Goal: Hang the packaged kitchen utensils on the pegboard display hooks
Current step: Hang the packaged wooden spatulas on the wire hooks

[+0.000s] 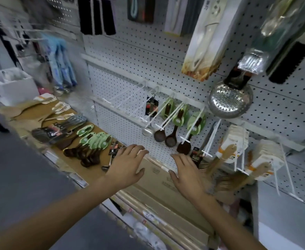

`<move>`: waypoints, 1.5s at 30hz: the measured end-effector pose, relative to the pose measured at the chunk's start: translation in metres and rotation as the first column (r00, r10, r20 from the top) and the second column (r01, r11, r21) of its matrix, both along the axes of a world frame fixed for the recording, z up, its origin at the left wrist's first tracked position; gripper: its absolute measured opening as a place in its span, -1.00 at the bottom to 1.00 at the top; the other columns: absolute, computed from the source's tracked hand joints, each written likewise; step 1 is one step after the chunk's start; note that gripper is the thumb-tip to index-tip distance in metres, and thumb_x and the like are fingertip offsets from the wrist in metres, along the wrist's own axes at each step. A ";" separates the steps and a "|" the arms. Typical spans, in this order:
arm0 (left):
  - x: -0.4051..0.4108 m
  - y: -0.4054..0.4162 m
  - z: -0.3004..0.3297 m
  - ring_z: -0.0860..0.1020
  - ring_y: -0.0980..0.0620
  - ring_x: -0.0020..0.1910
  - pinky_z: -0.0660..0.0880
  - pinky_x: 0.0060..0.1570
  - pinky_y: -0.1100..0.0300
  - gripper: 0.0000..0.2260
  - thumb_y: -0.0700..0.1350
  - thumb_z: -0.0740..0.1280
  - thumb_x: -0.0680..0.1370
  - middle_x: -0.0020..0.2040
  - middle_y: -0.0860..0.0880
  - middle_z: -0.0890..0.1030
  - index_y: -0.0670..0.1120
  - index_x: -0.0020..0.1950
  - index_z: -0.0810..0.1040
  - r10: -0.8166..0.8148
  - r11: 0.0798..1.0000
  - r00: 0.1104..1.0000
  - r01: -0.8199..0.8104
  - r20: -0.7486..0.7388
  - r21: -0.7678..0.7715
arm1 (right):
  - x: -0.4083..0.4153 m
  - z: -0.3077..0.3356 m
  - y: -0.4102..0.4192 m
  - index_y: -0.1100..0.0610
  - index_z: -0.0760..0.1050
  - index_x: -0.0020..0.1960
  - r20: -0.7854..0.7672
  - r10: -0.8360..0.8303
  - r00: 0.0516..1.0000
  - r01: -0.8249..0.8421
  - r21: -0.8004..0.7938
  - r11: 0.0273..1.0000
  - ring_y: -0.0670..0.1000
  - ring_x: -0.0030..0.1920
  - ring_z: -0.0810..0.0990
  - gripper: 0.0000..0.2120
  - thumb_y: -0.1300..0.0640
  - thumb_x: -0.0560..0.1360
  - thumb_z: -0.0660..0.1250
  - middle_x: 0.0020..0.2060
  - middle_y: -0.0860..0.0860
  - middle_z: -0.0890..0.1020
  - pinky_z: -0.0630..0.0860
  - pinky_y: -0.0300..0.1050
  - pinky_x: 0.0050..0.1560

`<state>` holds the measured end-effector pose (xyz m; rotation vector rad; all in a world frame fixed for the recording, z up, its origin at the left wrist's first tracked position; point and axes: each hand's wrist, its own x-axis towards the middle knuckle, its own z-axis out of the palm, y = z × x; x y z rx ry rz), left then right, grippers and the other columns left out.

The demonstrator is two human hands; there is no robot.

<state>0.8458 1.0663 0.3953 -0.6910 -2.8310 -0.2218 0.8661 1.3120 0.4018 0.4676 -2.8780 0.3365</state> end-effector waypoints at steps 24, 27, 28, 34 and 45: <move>0.062 -0.416 0.020 0.41 0.01 0.35 0.42 0.26 0.08 -0.55 0.13 0.25 0.50 0.34 0.07 0.46 0.07 0.38 0.40 0.434 0.895 0.900 -0.436 0.045 0.093 | -0.038 0.018 -0.431 0.06 0.32 0.44 0.040 0.322 0.946 -0.318 -0.077 0.945 0.01 0.32 0.40 -0.49 -0.02 0.54 0.31 0.30 -0.03 0.46 0.37 -0.06 0.32; 0.048 -0.446 0.015 0.41 0.01 0.35 0.42 0.27 0.09 -0.57 0.12 0.25 0.51 0.32 0.08 0.47 0.06 0.37 0.41 0.475 0.873 0.878 -0.478 0.058 0.100 | -0.061 0.011 -0.462 0.05 0.32 0.43 0.042 0.356 0.934 -0.354 -0.048 0.934 -0.01 0.31 0.40 -0.50 -0.06 0.54 0.29 0.30 -0.04 0.47 0.38 -0.07 0.34; 0.042 -0.455 0.013 0.41 0.01 0.35 0.41 0.28 0.09 -0.56 0.13 0.25 0.51 0.33 0.09 0.46 0.06 0.38 0.40 0.487 0.866 0.871 -0.491 0.061 0.096 | -0.069 0.008 -0.471 0.05 0.32 0.42 0.045 0.371 0.927 -0.370 -0.040 0.928 -0.01 0.30 0.40 -0.51 -0.06 0.54 0.29 0.30 -0.04 0.47 0.39 -0.07 0.34; -0.003 -0.511 0.004 0.41 0.03 0.33 0.40 0.29 0.07 -0.54 0.13 0.26 0.51 0.33 0.11 0.45 0.09 0.40 0.37 0.576 0.811 0.814 -0.581 0.077 0.077 | -0.133 -0.008 -0.535 0.03 0.28 0.45 0.073 0.439 0.896 -0.436 -0.056 0.898 -0.04 0.31 0.40 -0.51 -0.07 0.57 0.27 0.31 -0.08 0.45 0.37 -0.15 0.30; -0.074 -0.621 0.011 0.42 0.04 0.31 0.41 0.26 0.10 -0.58 0.15 0.22 0.55 0.31 0.13 0.46 0.09 0.39 0.38 0.684 0.726 0.723 -0.688 0.096 0.007 | -0.230 -0.016 -0.646 0.04 0.31 0.45 0.142 0.531 0.835 -0.521 -0.102 0.847 -0.02 0.30 0.41 -0.52 -0.04 0.57 0.27 0.31 -0.05 0.47 0.40 -0.12 0.27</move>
